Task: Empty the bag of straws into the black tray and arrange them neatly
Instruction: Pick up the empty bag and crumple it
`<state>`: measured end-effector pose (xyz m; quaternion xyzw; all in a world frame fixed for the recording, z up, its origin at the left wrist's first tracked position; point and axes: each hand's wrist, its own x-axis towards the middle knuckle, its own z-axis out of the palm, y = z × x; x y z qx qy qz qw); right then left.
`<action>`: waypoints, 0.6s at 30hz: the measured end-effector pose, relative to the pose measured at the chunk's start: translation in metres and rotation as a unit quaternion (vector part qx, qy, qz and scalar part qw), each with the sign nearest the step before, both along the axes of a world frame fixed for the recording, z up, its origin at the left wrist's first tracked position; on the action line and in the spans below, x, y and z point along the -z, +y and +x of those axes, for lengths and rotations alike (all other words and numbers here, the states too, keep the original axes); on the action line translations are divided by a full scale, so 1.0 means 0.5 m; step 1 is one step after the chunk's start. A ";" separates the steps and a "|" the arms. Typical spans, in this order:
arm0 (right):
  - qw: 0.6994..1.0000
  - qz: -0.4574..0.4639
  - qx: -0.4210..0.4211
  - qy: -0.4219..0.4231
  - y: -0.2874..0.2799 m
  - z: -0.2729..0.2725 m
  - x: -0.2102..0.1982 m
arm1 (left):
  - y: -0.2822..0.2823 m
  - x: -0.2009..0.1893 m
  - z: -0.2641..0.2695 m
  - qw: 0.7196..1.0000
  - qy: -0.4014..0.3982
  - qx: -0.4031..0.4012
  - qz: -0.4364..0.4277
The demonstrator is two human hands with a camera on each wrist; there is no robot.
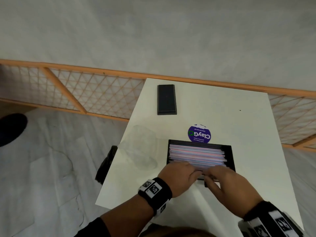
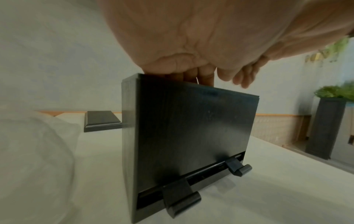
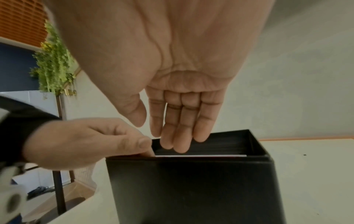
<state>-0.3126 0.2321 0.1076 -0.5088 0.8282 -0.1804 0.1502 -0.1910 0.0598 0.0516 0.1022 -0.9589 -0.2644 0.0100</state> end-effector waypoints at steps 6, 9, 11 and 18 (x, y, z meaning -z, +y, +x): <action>0.994 0.081 0.025 -0.064 0.082 0.045 0.010 | -0.048 -0.055 0.012 0.994 0.017 -0.034 0.102; 0.981 0.160 0.035 -0.099 0.121 0.056 0.079 | -0.097 -0.076 0.026 0.987 0.074 -0.085 0.111; 0.969 0.212 0.037 -0.119 0.135 0.059 0.118 | -0.142 -0.078 0.044 0.982 0.101 -0.131 0.092; 0.943 0.304 0.042 -0.131 0.200 0.040 0.203 | -0.295 -0.020 0.137 0.951 -0.219 -0.173 -0.135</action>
